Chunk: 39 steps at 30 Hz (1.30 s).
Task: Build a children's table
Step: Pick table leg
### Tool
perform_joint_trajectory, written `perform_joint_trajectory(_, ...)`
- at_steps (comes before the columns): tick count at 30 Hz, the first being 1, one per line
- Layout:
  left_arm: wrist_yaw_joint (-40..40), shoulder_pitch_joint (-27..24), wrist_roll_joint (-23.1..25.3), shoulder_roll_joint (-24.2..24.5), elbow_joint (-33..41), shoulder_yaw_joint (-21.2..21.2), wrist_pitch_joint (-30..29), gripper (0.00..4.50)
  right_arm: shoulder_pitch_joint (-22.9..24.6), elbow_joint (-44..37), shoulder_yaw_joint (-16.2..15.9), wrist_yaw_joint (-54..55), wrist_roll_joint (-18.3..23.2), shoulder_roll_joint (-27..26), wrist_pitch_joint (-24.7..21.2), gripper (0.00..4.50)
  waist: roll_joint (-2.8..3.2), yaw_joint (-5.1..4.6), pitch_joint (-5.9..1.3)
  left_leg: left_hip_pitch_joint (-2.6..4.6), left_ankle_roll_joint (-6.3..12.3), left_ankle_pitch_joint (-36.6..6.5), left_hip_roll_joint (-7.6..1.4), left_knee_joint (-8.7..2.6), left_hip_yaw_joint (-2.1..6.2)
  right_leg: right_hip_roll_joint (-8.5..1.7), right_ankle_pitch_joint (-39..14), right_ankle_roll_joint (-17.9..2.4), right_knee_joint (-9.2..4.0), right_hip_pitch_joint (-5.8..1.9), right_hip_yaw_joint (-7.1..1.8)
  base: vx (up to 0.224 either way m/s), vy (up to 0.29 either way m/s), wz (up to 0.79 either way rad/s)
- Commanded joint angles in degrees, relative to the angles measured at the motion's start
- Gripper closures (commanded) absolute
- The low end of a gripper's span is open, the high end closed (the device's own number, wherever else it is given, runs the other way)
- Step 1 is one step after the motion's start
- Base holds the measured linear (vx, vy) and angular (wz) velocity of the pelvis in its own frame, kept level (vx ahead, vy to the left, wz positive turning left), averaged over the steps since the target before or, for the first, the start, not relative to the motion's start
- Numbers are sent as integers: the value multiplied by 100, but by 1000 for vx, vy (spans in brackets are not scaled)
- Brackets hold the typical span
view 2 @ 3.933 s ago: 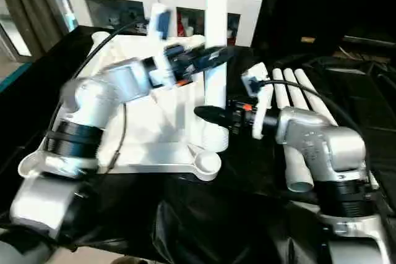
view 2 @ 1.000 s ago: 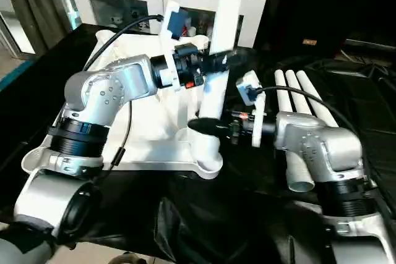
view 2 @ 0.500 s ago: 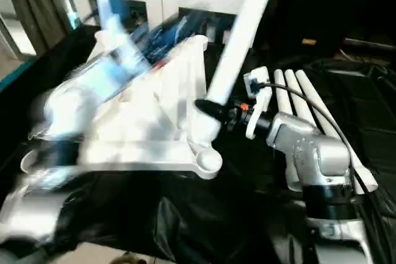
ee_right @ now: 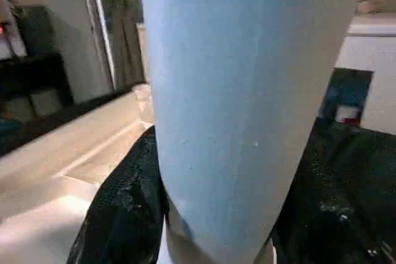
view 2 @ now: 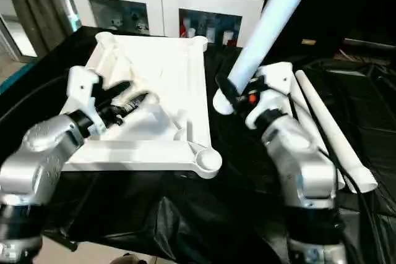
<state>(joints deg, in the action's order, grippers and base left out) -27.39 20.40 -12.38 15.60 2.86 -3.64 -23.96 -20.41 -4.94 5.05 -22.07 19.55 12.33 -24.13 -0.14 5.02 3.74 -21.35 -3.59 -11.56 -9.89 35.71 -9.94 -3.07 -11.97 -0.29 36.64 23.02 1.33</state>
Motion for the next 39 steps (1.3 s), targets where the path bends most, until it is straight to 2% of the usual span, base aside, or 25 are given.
perform_joint_trajectory(1, 473, -162, 308, -87, 398, 50, -88, 154, 105, 0, -12, -53, 5, -42, 145, 262, 269, 31, -403, 65, -150, -1003, -268, -487, 153, -429, -597, -1042, -421, -262, -235, 0, 0, 0)
perform_joint_trajectory(2, 621, -220, 344, -150, 515, 46, -138, 154, 148, 49, -54, -115, -40, -15, 240, 262, 178, 0, -405, 59, -122, -1032, -278, -483, 143, -409, -378, -1089, -437, -282, -228, 0, 0, 0)
perform_joint_trajectory(3, 621, -220, 344, -150, 515, 46, -138, 154, 148, 49, -54, -115, -40, -15, 240, 262, 143, -1, -408, 41, -88, -968, -277, -486, 142, -411, -277, -1119, -436, -308, -224, 0, 0, 0)
perform_joint_trajectory(5, 846, -314, 494, -216, 662, 116, -170, 154, 243, 113, -162, -329, -137, 112, 375, 262, 197, 47, -413, 17, 35, -804, -259, -451, 133, -415, -98, -1199, -427, -309, -225, 0, 0, 0)
perform_joint_trajectory(8, 883, -489, 441, -277, 717, 37, 26, 154, 369, 29, -98, -361, -30, 107, 311, 262, 191, 36, -409, 7, 109, -717, -256, -447, 127, -417, -217, -1190, -434, -311, -221, 0, 0, 0)
perform_joint_trajectory(9, 833, -539, 314, -296, 702, -38, 28, 154, 404, -51, -84, -330, 26, 79, 242, 262, 82, -2, -406, 5, 151, -701, -252, -445, 101, -399, -262, -1170, -462, -307, -222, 0, 0, 0)
perform_joint_trajectory(10, 798, -566, 233, -304, 692, -83, 18, 154, 424, -104, -82, -311, 58, 64, 198, 262, 121, 15, -409, 1, 153, -673, -253, -448, 116, -413, -283, -1174, -432, -312, -220, 0, 0, 0)
perform_joint_trajectory(11, 531, -569, 1, -268, 740, -104, 66, 154, 425, -246, -47, -299, 180, 35, 82, 262, -11, 12, -418, -6, 228, -556, -249, -455, 113, -433, -396, -1140, -409, -334, -216, 0, 0, 0)
perform_joint_trajectory(12, 156, -534, -230, -153, 805, -85, 43, 154, 416, -409, 12, -378, 427, 26, -95, 262, -55, 10, -409, 17, 268, -560, -259, -468, 90, -421, -512, -1122, -453, -294, -211, 0, 0, 0)
perform_joint_trajectory(13, 0, -501, -322, -95, 838, -77, 17, 154, 393, -476, 40, -407, 537, 24, -182, 262, -22, 18, -402, 24, 280, -544, -256, -459, 95, -425, -572, -1102, -441, -278, -215, 0, 0, 0)
perform_joint_trajectory(15, -1063, -446, -788, 91, 575, 71, 174, 137, 495, -260, 185, -923, 926, -22, 98, 262, -69, -10, -396, 49, 297, -638, -285, -476, 85, -426, -719, -1048, -455, -232, -205, 0, 0, 0)
perform_joint_trajectory(17, -1406, -380, -627, 271, 386, 363, 241, 120, 512, -173, 109, -1016, 812, 157, -20, 262, -113, -4, -383, 66, 257, -651, -287, -500, 86, -409, -728, -976, -455, -216, -195, 0, 0, 0)
perform_joint_trajectory(21, -2437, -321, -675, 745, 414, 1059, -88, 107, 465, -372, 117, -1278, 1080, 440, -539, 262, -85, -31, -394, 105, 128, -712, -296, -518, 77, -418, -645, -964, -439, -219, -190, 0, 0, 0)
perform_joint_trajectory(23, -2892, -255, -654, 964, 408, 1422, -264, 107, 445, -425, 139, -1355, 1153, 569, -713, 262, -117, -43, -398, 83, 126, -587, -290, -510, 67, -429, -467, -997, -416, -239, -198, 0, 0, 0)
perform_joint_trajectory(25, -3225, -30, -257, 1171, 76, 1897, -84, 107, 470, -489, 175, -1326, 1197, 680, -847, 262, 26, -31, -406, 115, 79, -615, -273, -489, 64, -417, -392, -1013, -429, -216, -203, 0, 0, 0)
perform_joint_trajectory(26, -3200, 101, -19, 1154, -228, 1981, 138, 107, 531, -529, 153, -1288, 1129, 730, -797, 262, -21, -52, -393, 107, 70, -674, -277, -501, 56, -410, -413, -1008, -462, -226, -203, 0, 0, 0)
perform_joint_trajectory(27, -3118, 141, 56, 1093, -365, 1955, 294, 107, 563, -542, 144, -1261, 1082, 736, -766, 262, -6, -64, -402, 84, 13, -738, -272, -497, 64, -421, -387, -1015, -459, -265, -202, 0, 0, 0)
perform_joint_trajectory(28, -2898, 228, 204, 939, -655, 1879, 615, 107, 633, -571, 130, -1185, 988, 746, -720, 262, 71, -52, -410, 71, -17, -731, -267, -491, 88, -436, -352, -1030, -444, -281, -199, 0, 0, 0)
perform_joint_trajectory(30, -2251, 239, 190, 626, -784, 1568, 813, 107, 773, -695, 149, -904, 843, 694, -718, 262, 57, -86, -426, 57, -79, -844, -276, -479, 90, -443, -307, -1099, -463, -325, -195, 0, 0, 0)
perform_joint_trajectory(31, -1718, 202, 129, 445, -717, 1323, 680, 107, 858, -765, 172, -633, 719, 622, -752, 262, 108, -70, -443, 37, -51, -756, -263, -466, 102, -456, -238, -1168, -441, -340, -190, 0, 0, 0)
perform_joint_trajectory(34, -381, -85, 124, 77, -396, 619, 637, 107, 1009, -773, 285, 39, 443, 235, -468, 262, 8, -136, -442, -9, 30, -721, -274, -458, 94, -454, -313, -1275, -450, -356, -170, 0, 0, 0)
perform_joint_trajectory(36, -260, -122, 118, 33, -376, 552, 598, 107, 1010, -754, 322, 129, 454, 159, -449, 262, 43, -189, -427, 4, 84, -794, -251, -463, 101, -428, -646, -1153, -489, -332, -163, 0, 0, 0)
perform_joint_trajectory(37, -66, -182, 124, -79, -356, 432, 629, 107, 992, -702, 360, 240, 482, 66, -465, 262, -6, -217, -413, 0, 101, -838, -256, -473, 97, -420, -823, -1086, -509, -320, -166, 0, 0, 0)
perform_joint_trajectory(38, 68, -223, 81, -192, -332, 325, 608, 107, 969, -665, 352, 286, 485, 22, -475, 262, 23, -220, -414, 8, 98, -858, -264, -472, 100, -426, -880, -1078, -504, -312, -167, 0, 0, 0)
perform_joint_trajectory(39, 62, -311, 52, -280, -246, 308, 592, 107, 929, -648, 266, 258, 511, 11, -567, 262, -28, -243, -407, 12, 113, -889, -272, -476, 94, -420, -982, -1049, -525, -301, -165, 0, 0, 0)
